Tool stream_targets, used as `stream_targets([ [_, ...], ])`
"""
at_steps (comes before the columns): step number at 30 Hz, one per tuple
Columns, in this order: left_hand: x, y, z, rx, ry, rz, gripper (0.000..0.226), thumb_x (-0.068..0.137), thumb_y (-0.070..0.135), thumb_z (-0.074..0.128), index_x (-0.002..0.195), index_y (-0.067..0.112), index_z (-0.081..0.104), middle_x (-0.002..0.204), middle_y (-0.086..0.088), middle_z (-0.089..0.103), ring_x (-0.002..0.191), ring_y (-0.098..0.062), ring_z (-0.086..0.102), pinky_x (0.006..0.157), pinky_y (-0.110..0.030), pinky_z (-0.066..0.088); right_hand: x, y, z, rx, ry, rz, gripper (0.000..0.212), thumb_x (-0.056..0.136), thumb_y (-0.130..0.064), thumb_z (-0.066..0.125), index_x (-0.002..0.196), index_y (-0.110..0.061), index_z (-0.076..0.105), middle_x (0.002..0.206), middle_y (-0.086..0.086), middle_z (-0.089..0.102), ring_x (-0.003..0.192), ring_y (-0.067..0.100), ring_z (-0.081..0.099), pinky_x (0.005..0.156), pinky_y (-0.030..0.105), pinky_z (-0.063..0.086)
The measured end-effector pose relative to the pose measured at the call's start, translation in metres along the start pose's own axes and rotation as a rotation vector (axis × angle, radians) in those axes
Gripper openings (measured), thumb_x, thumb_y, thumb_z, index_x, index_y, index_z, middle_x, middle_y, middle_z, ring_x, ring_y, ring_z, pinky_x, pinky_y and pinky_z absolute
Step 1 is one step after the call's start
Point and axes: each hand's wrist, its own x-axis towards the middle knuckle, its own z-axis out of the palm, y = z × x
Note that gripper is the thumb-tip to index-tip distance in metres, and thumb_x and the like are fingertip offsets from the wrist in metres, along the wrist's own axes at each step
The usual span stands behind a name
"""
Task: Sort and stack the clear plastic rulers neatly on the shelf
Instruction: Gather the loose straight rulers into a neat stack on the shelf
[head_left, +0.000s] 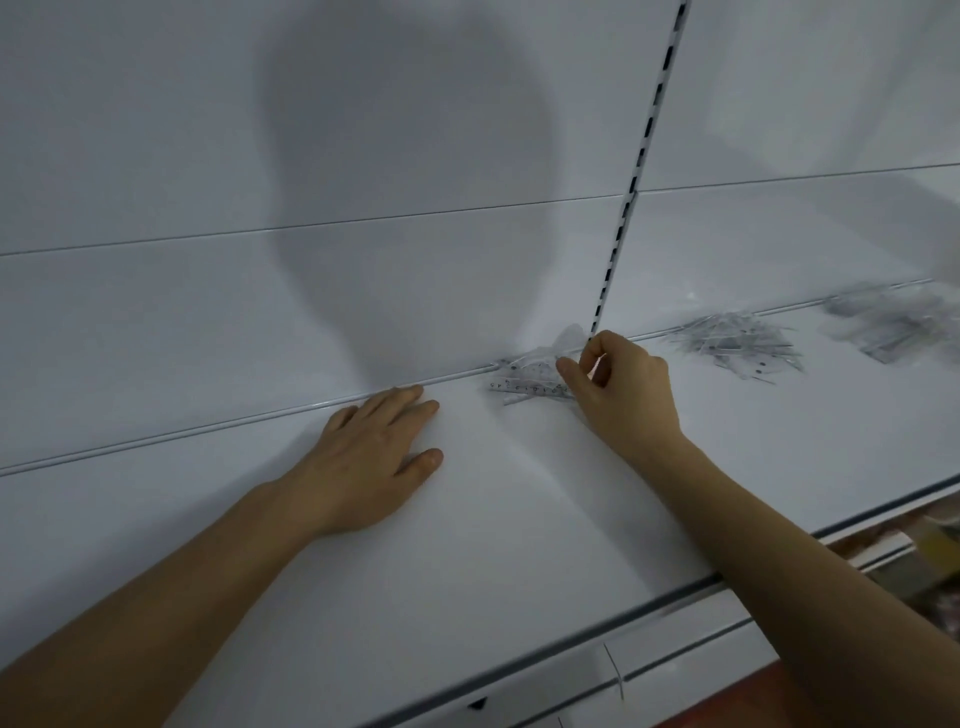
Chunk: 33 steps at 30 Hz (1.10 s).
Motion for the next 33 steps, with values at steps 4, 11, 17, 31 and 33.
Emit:
stream_targets([
  [4,-0.035,-0.030,-0.011,0.147,0.046,-0.038,0.092,0.083,0.076,-0.004,0.159,0.028,0.014,0.168,0.009,0.004,0.154,-0.011,-0.001,0.122,-0.038,0.006,-0.021,-0.040,0.006,-0.248,-0.245,-0.389,0.025,0.095,-0.049,0.059,0.103,-0.026,0.066,0.090,-0.010,0.067,0.085,0.012,0.061,0.075,0.029,0.047],
  [11,-0.144,-0.119,-0.033,0.187,0.138,-0.203,0.094,0.085,0.077,-0.009,0.158,0.027,0.021,0.168,0.006,0.008,0.155,-0.013,0.005,0.121,-0.044,0.011,-0.058,-0.152,0.067,-0.326,-0.567,-0.691,0.063,0.100,-0.060,0.041,0.153,-0.025,0.037,0.156,-0.006,0.041,0.144,0.016,0.034,0.115,0.044,0.037],
  [17,-0.264,-0.226,-0.045,0.145,0.165,-0.420,0.101,0.079,0.081,-0.010,0.161,0.024,0.007,0.168,0.006,0.001,0.154,-0.014,0.003,0.124,-0.048,0.010,-0.106,-0.254,0.145,-0.326,-0.693,-0.793,0.072,0.102,-0.061,0.035,0.161,-0.025,0.016,0.168,-0.008,0.017,0.154,0.013,0.012,0.125,0.038,0.018],
  [31,-0.428,-0.429,-0.059,-0.031,0.284,-0.372,0.099,0.080,0.087,-0.002,0.156,0.029,0.025,0.161,0.008,0.026,0.147,-0.013,0.026,0.115,-0.045,0.022,-0.234,-0.469,0.302,-0.267,-0.745,-0.805,0.069,0.102,-0.055,0.044,0.159,-0.022,0.024,0.166,-0.004,0.022,0.153,0.015,0.018,0.123,0.043,0.024],
  [33,-0.432,-0.446,-0.061,-0.045,0.283,-0.348,0.097,0.080,0.088,0.001,0.156,0.032,0.024,0.161,0.008,0.024,0.147,-0.013,0.024,0.115,-0.045,0.022,-0.242,-0.486,0.312,-0.291,-0.749,-0.800,0.069,0.102,-0.053,0.047,0.159,-0.022,0.024,0.166,-0.005,0.023,0.152,0.015,0.019,0.123,0.042,0.024],
])
